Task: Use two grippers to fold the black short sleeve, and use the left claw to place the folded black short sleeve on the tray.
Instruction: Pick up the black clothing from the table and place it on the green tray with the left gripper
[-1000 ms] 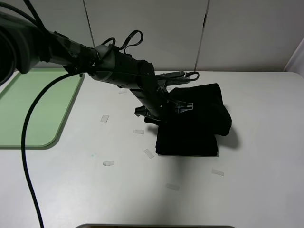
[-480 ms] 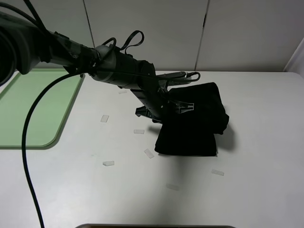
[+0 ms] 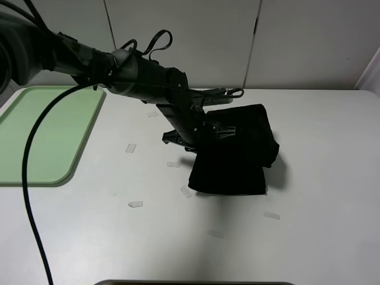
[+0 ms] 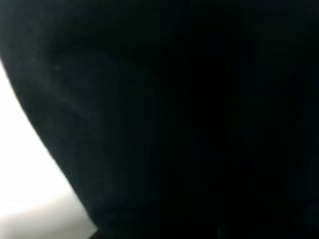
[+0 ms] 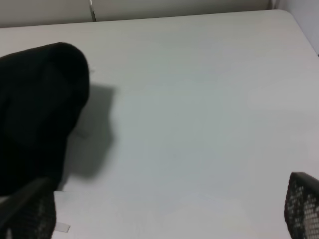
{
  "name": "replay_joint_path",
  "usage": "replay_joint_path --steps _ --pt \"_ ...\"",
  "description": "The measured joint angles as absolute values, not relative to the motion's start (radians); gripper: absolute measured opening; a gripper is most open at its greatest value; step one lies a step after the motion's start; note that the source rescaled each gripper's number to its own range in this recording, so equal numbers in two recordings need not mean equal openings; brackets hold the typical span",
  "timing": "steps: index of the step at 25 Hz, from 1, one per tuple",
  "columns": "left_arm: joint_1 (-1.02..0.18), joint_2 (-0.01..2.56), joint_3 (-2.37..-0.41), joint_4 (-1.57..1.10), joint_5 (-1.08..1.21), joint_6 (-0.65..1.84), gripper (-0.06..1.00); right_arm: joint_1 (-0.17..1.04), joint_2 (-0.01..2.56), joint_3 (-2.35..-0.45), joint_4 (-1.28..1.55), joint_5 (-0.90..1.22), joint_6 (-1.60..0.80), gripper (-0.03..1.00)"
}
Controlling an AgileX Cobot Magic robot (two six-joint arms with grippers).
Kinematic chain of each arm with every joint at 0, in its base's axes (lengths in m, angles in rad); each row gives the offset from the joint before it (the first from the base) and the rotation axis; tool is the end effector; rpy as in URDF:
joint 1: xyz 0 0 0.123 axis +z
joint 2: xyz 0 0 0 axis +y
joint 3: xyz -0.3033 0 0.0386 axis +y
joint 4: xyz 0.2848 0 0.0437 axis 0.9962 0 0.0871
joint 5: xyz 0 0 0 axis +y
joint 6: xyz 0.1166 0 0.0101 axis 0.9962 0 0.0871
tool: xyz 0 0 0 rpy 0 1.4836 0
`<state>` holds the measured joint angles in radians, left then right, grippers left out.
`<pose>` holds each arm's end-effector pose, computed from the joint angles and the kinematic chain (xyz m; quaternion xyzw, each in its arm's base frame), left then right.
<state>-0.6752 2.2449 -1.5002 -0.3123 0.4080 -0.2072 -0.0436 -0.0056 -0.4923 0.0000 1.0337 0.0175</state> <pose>0.3942 -0.3340 0.0743 0.1023 0.9589 -0.1917 0.1825 0.0312 -0.0014 0.2835 0.0259 0.8463 -0.0069 0.5321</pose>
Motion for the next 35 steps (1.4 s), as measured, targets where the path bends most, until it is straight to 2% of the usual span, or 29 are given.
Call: replay_joint_path --steps 16,35 --pt "-0.51 2.052 -1.494 0.0 0.801 -0.198 0.13 -0.044 -0.006 -0.492 0.0 1.034 0.017 1.0" --pt "-0.214 1.983 -1.48 0.015 0.935 0.044 0.12 -0.044 -0.006 -0.492 0.0 1.034 0.017 1.0"
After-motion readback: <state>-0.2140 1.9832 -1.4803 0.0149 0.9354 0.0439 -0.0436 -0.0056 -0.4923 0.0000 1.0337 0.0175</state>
